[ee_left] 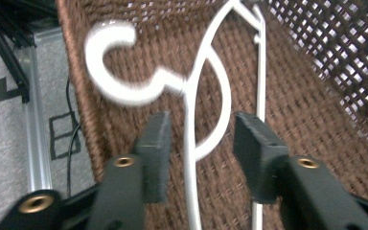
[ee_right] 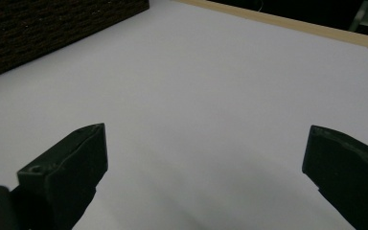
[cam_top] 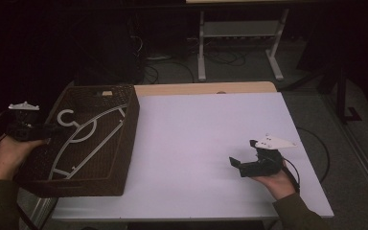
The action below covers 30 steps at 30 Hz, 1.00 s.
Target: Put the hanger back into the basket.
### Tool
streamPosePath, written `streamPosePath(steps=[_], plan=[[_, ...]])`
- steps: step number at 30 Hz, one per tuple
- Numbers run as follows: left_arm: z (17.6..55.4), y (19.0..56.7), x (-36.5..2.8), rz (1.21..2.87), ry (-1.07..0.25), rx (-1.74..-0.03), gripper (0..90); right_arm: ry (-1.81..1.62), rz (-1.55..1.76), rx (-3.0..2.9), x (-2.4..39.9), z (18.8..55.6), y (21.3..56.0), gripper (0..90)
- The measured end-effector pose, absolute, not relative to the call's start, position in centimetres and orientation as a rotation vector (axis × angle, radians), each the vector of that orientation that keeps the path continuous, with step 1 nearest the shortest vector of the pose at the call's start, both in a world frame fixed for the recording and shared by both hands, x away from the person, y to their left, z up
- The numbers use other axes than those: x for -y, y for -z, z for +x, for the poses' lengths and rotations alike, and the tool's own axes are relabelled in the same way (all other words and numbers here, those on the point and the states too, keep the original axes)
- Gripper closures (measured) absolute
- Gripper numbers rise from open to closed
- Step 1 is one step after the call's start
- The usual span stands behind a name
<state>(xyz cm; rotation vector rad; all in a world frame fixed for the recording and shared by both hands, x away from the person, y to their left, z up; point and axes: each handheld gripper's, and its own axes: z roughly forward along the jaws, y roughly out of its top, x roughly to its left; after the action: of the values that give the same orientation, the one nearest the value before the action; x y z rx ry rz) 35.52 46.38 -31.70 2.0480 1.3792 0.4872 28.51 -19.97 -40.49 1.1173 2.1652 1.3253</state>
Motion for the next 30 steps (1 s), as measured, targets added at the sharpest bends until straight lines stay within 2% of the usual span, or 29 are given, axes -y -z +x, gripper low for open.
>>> streamPosePath(steps=[6,15,30], plan=[[35.3,30.8,-45.3,1.967,-0.482,-1.338,43.1,-1.331,1.113,-2.161,20.1,28.6,40.4,1.1],[35.2,30.0,-42.6,1.931,-0.487,-1.282,25.5,-1.346,1.112,-2.149,20.6,28.6,39.8,1.1],[34.0,29.3,-37.4,1.873,-0.478,-1.132,14.2,-1.375,1.069,-2.159,21.2,28.5,38.8,1.1]])
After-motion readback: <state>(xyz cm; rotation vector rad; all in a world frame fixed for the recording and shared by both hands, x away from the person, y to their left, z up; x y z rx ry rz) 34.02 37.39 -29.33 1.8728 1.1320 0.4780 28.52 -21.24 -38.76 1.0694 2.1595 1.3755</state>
